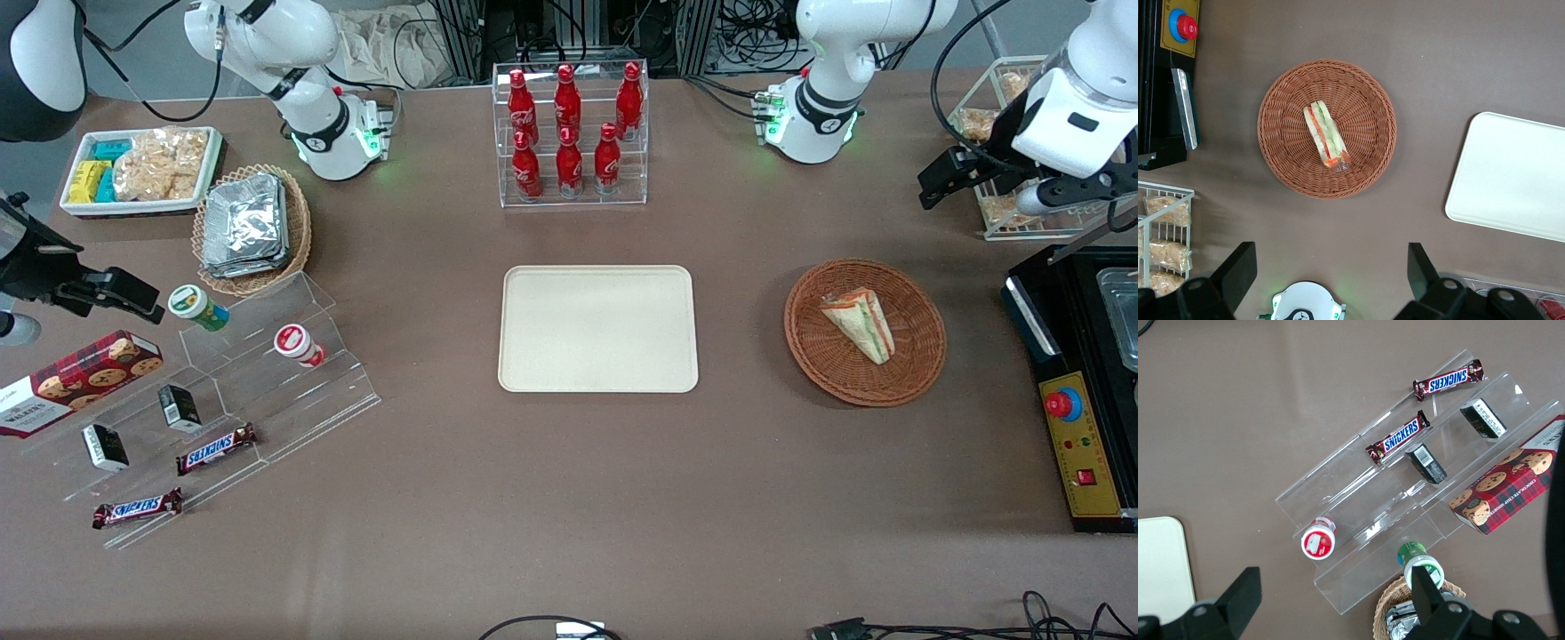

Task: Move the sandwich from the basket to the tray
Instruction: 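Move the left gripper over the wrapped sandwich in the wicker basket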

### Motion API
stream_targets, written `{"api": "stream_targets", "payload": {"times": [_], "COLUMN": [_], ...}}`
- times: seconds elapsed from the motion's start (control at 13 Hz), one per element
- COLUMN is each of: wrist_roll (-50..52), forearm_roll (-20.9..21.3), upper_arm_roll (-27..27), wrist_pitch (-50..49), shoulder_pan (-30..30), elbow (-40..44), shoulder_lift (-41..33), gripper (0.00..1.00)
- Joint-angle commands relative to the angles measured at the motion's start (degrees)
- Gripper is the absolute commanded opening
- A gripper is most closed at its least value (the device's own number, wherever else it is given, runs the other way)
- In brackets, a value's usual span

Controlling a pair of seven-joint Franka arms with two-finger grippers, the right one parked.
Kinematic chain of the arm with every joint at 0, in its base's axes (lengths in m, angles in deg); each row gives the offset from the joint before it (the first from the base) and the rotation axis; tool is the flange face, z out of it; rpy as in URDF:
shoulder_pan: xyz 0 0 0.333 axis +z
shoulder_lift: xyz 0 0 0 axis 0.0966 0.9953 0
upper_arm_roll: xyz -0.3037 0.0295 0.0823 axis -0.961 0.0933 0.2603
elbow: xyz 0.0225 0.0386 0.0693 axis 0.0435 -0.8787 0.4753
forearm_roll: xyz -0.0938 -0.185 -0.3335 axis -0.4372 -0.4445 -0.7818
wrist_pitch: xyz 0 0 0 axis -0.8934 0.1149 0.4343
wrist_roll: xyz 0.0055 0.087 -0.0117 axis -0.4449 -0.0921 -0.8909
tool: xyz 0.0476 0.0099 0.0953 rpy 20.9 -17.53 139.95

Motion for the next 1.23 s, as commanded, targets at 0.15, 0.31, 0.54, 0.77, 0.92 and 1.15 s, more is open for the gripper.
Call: {"api": "stream_targets", "payload": {"times": [0.15, 0.31, 0.54, 0.77, 0.92, 1.15], "wrist_roll": [3.3, 2.6, 3.2, 3.5, 4.9, 10.5], "forearm_roll": [0.5, 0.7, 0.5, 0.8, 0.8, 1.2], "upper_arm_roll": [0.0, 0.1, 0.2, 0.6, 1.7, 1.7], "wrist_pitch": [-2.0, -2.0, -0.5, 8.2, 15.8, 30.8], "shoulder_pan": [-0.1, 0.0, 0.4, 0.9, 0.9, 1.0], "elbow": [2.3, 2.3, -0.9, -9.8, -16.4, -26.9], "shoulder_lift": [1.3, 1.3, 1.5, 0.7, 0.9, 3.2], "gripper": [1.00, 1.00, 1.00, 1.00, 1.00, 1.00]}}
